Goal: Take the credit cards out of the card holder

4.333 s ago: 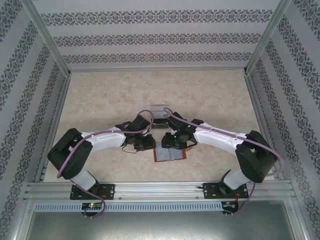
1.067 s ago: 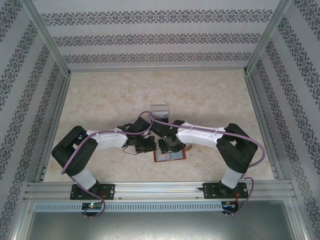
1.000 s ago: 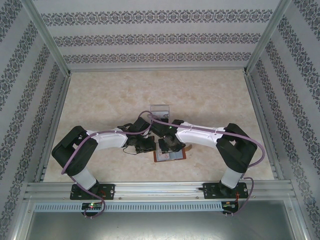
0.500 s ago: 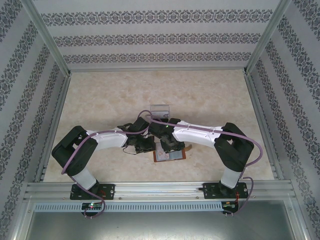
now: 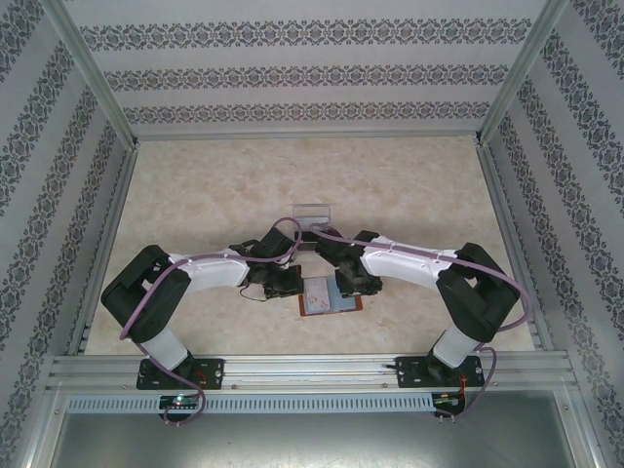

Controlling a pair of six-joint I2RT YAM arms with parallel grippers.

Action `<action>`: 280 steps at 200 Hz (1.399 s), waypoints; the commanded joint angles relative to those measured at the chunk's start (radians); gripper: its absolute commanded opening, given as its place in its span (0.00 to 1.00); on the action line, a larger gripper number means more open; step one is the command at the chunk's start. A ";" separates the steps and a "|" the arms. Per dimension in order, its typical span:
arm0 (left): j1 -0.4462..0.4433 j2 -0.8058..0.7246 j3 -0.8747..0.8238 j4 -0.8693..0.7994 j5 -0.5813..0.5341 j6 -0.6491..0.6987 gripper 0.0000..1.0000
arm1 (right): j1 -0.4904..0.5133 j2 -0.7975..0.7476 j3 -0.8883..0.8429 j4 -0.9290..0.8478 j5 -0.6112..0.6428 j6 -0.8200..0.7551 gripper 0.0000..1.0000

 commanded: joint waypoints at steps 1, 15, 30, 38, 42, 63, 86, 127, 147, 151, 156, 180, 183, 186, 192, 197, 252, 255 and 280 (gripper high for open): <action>-0.002 0.008 -0.017 -0.129 -0.080 0.022 0.00 | -0.010 -0.048 -0.014 0.025 -0.034 -0.014 0.39; 0.004 -0.005 -0.024 -0.138 -0.085 0.025 0.00 | -0.013 -0.069 -0.019 0.052 -0.075 -0.013 0.38; 0.011 -0.024 -0.032 -0.149 -0.091 0.027 0.00 | -0.015 -0.089 -0.029 0.108 -0.142 -0.006 0.38; 0.014 -0.035 -0.034 -0.155 -0.094 0.029 0.00 | -0.015 -0.096 -0.036 0.142 -0.179 0.006 0.38; 0.016 -0.042 -0.034 -0.159 -0.097 0.031 0.00 | -0.016 -0.097 -0.039 0.159 -0.196 0.011 0.37; 0.018 -0.071 -0.026 -0.171 -0.099 0.033 0.00 | -0.016 -0.098 -0.052 0.242 -0.282 0.039 0.37; 0.018 -0.107 -0.008 -0.180 -0.097 0.028 0.03 | -0.016 -0.084 -0.061 0.298 -0.333 0.061 0.36; 0.010 -0.130 0.027 -0.199 -0.091 0.017 0.13 | -0.016 -0.071 -0.054 0.305 -0.347 0.060 0.36; -0.004 -0.120 0.040 -0.188 -0.079 0.008 0.21 | -0.020 -0.068 -0.052 0.303 -0.351 0.056 0.36; -0.007 -0.115 0.041 -0.187 -0.079 0.007 0.22 | -0.021 -0.069 -0.052 0.303 -0.352 0.056 0.36; -0.012 -0.110 0.044 -0.186 -0.079 0.005 0.24 | -0.021 -0.068 -0.054 0.305 -0.352 0.056 0.36; -0.028 -0.078 0.054 -0.178 -0.083 -0.003 0.25 | -0.025 -0.066 -0.058 0.311 -0.358 0.057 0.36; -0.029 -0.074 0.053 -0.177 -0.083 -0.004 0.25 | -0.025 -0.065 -0.059 0.312 -0.358 0.058 0.36; -0.029 -0.070 0.053 -0.175 -0.084 -0.006 0.25 | -0.024 -0.066 -0.059 0.312 -0.361 0.059 0.35; -0.031 -0.063 0.051 -0.170 -0.084 -0.008 0.24 | -0.025 -0.064 -0.060 0.317 -0.364 0.059 0.36; -0.031 -0.058 0.048 -0.166 -0.085 -0.009 0.24 | -0.026 -0.062 -0.061 0.322 -0.367 0.059 0.35; -0.039 -0.009 0.034 -0.174 -0.116 -0.002 0.19 | -0.026 -0.019 -0.068 0.394 -0.438 0.066 0.33; -0.038 -0.007 0.033 -0.176 -0.119 -0.001 0.19 | -0.027 -0.016 -0.069 0.398 -0.440 0.067 0.33; -0.038 -0.003 0.028 -0.189 -0.135 0.006 0.18 | -0.027 0.012 -0.075 0.424 -0.458 0.068 0.32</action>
